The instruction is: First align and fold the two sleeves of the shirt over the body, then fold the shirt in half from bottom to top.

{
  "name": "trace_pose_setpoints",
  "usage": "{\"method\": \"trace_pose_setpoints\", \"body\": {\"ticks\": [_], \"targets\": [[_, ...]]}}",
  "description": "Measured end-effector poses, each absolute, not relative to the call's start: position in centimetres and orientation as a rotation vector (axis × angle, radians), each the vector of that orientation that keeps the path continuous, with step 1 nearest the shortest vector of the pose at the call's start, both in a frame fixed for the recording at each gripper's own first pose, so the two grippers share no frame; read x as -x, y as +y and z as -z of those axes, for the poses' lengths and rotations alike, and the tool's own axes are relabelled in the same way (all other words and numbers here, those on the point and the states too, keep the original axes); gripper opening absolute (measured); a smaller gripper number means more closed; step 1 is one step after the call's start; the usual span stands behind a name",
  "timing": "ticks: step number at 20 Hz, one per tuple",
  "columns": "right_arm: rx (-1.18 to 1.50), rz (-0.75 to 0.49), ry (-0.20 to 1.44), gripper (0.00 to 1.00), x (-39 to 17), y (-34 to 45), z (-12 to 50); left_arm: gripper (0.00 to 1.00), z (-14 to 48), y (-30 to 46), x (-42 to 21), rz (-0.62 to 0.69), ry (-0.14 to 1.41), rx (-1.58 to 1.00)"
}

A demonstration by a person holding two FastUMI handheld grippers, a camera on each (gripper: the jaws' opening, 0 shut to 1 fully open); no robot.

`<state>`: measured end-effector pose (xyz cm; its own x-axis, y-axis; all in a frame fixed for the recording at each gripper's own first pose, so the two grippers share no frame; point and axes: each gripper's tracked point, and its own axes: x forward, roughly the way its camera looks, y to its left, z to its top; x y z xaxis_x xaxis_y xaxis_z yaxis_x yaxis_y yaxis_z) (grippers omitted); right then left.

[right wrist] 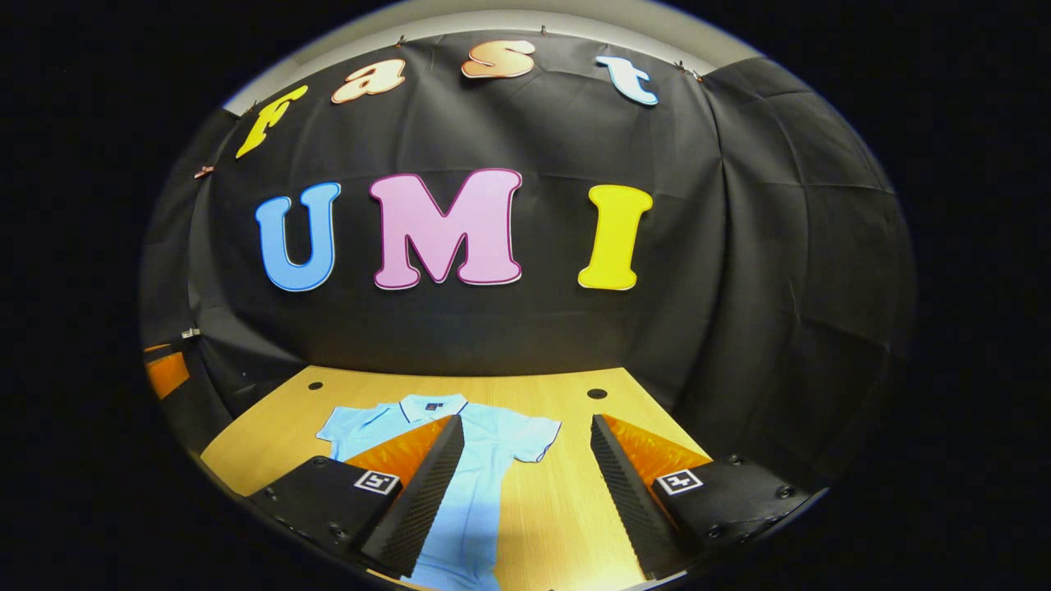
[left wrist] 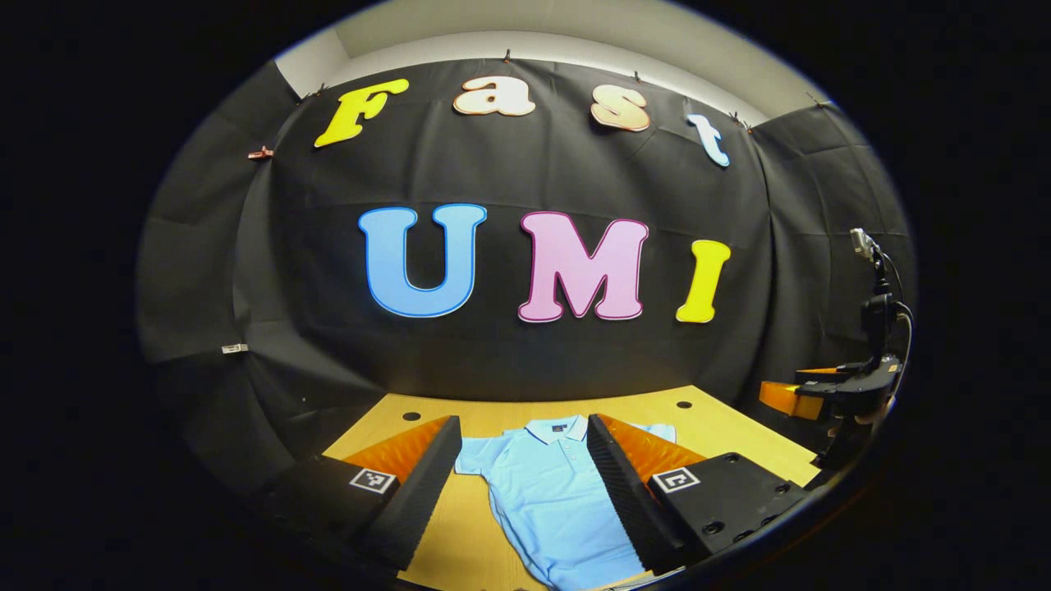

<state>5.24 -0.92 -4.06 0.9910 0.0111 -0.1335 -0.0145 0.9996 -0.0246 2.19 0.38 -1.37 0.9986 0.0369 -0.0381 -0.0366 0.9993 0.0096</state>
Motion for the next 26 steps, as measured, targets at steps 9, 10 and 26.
{"method": "trace_pose_setpoints", "body": {"ticks": [9, 10, 26], "targets": [[0.020, -0.048, 0.330, 0.97, -14.6, -2.5, 10.2, 0.98, 3.9, 2.2, -4.8, -0.166, 0.110, 0.026], [0.026, -0.047, 0.346, 0.97, -15.9, -2.9, 10.9, 0.98, 4.4, 2.4, -5.2, -0.182, 0.119, 0.034], [0.047, -0.037, 0.636, 0.98, -33.1, -5.8, 26.5, 0.98, 8.0, 3.1, -12.4, -0.311, 0.230, 0.028]]}}
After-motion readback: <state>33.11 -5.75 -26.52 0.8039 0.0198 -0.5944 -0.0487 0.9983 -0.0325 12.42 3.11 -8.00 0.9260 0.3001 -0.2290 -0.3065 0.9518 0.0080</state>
